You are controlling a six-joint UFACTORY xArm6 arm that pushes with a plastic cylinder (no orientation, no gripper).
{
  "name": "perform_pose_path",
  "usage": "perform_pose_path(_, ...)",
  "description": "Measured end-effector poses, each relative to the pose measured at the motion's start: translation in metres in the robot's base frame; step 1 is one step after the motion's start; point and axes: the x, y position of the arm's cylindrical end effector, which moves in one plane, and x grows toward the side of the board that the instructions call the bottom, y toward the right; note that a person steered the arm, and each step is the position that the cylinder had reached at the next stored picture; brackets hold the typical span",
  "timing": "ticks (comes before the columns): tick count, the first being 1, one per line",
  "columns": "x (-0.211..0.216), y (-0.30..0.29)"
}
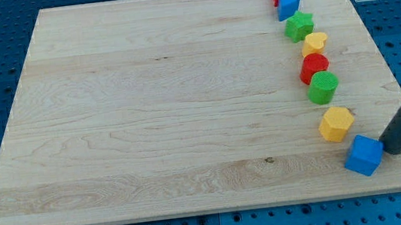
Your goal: Adjust all the blocks in a vertical line
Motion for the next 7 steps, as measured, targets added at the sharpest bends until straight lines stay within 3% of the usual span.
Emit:
perform_pose_path(2,-0.036,0.018)
perform_pose_path(5,-0.174,0.024)
perform_pose_path(7,-0.19,0.014)
